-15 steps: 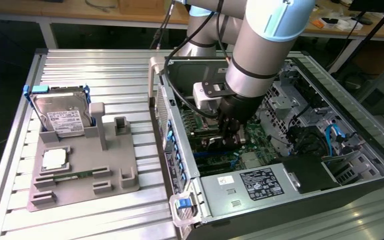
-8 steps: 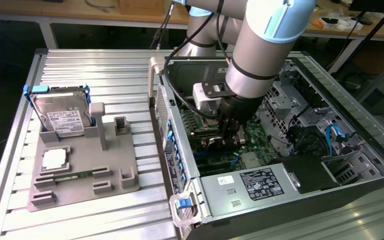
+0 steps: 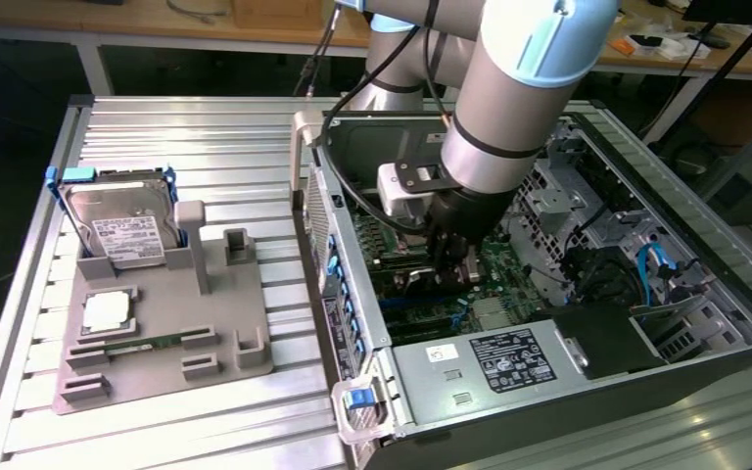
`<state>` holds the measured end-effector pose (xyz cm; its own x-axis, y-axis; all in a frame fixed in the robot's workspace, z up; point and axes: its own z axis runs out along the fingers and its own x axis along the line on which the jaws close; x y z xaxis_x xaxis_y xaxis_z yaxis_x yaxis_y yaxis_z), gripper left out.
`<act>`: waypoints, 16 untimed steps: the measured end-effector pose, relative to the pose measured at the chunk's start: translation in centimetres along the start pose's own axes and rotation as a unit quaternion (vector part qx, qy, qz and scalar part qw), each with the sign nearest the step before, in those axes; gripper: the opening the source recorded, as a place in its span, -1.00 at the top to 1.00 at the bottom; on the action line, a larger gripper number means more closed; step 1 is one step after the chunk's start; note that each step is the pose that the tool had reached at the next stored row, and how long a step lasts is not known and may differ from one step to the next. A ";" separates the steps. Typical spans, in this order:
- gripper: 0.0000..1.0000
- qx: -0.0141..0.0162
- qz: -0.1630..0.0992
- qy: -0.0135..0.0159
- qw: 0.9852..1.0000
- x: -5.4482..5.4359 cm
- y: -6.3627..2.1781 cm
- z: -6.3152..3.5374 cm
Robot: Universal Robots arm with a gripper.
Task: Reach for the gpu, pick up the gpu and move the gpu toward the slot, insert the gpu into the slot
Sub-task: 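Insert the gpu into the slot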
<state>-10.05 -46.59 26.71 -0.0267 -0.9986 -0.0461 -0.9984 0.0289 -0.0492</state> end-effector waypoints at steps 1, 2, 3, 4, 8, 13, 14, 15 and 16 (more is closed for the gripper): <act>0.47 0.000 0.000 0.000 1.000 0.0 0.00 0.00; 0.47 0.000 0.000 0.000 1.000 0.0 0.00 0.01; 0.47 0.000 0.000 0.000 1.000 0.0 0.00 0.02; 0.47 0.000 0.000 0.000 1.000 0.0 0.00 0.07; 0.47 0.000 0.000 0.000 1.000 0.0 0.02 0.29; 0.47 0.000 0.000 0.000 1.000 0.0 0.02 0.33; 0.47 0.000 0.000 0.000 1.000 0.0 0.01 0.34; 0.47 0.000 0.000 0.000 1.000 0.0 0.01 0.35; 0.47 0.000 0.000 0.000 1.000 -0.1 0.01 0.34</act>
<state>-10.04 -46.50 26.37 -0.0265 -0.9986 -0.0464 -0.9984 0.0288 -0.0492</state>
